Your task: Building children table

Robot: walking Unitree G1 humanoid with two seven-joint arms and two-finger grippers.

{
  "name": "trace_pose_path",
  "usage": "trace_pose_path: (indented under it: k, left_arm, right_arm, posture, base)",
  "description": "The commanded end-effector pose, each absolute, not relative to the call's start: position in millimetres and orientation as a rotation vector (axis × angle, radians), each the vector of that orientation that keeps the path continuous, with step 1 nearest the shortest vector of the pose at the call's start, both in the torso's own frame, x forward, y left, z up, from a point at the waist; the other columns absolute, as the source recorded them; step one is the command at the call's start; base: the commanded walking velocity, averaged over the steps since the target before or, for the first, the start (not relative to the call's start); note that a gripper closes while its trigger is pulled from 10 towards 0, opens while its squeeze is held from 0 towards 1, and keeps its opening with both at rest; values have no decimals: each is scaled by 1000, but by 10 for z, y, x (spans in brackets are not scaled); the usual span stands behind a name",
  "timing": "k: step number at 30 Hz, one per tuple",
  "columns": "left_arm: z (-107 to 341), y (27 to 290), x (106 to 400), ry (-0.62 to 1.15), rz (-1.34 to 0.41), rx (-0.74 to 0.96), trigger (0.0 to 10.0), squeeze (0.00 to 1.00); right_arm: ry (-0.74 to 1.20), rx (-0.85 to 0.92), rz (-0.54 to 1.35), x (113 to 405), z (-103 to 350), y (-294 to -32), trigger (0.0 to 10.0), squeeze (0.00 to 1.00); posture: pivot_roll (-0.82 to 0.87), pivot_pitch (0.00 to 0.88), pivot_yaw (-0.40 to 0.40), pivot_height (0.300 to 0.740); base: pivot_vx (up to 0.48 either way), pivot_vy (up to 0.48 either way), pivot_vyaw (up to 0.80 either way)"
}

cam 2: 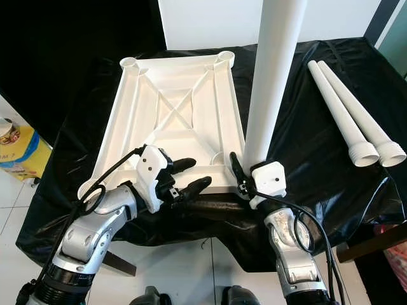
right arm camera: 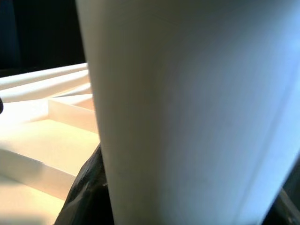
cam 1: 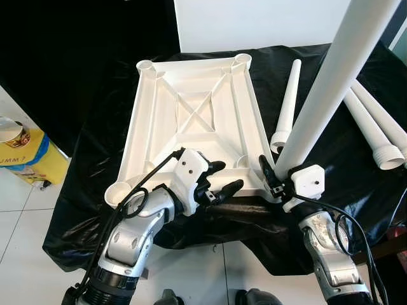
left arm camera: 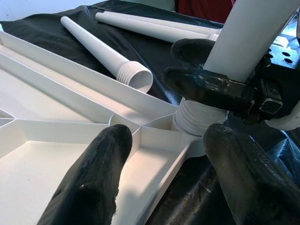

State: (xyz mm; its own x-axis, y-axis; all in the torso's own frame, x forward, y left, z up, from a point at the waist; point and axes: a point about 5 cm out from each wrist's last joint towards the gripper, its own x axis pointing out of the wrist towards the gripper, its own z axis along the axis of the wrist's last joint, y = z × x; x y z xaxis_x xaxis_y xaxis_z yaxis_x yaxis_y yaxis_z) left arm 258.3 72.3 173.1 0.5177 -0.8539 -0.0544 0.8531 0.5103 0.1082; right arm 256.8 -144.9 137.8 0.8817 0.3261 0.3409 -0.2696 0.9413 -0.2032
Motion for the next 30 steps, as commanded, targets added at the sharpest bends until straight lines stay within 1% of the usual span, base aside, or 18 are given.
trace_pose_path:
  k: [1, 7, 8, 11, 14, 30]
  left_arm:
    - [1723, 759, 2595, 3, -959, 121, 10000, 0]
    - [1727, 760, 2594, 4, -959, 120, 10000, 0]
    - [1729, 763, 2594, 4, -958, 120, 10000, 0]
    - [1730, 767, 2595, 6, -957, 121, 10000, 0]
    - [1733, 769, 2597, 7, -955, 122, 10000, 0]
    - [1734, 765, 2597, 7, -954, 125, 10000, 0]
  right_arm:
    - [-288, -114, 353, 2521, 1176, -1390, 10000, 0]
    - [-253, -74, 346, 2535, 1134, -1392, 10000, 0]
    - [-213, -42, 335, 2559, 1095, -1394, 10000, 0]
    - [-182, -26, 316, 2588, 1066, -1409, 10000, 0]
    - [-136, -29, 271, 2643, 1024, -1452, 10000, 0]
    - [-59, -4, 171, 2707, 943, -1542, 10000, 0]
  posture:
    - [36, 124, 38, 740]
    - [37, 127, 39, 740]
    - [38, 127, 39, 740]
    - [38, 128, 39, 740]
    - [37, 128, 39, 740]
    - [35, 120, 42, 740]
  base:
    - [0, 0, 0]
    - [0, 0, 0]
    - [0, 0, 0]
    - [0, 0, 0]
    - [0, 0, 0]
    - [0, 0, 0]
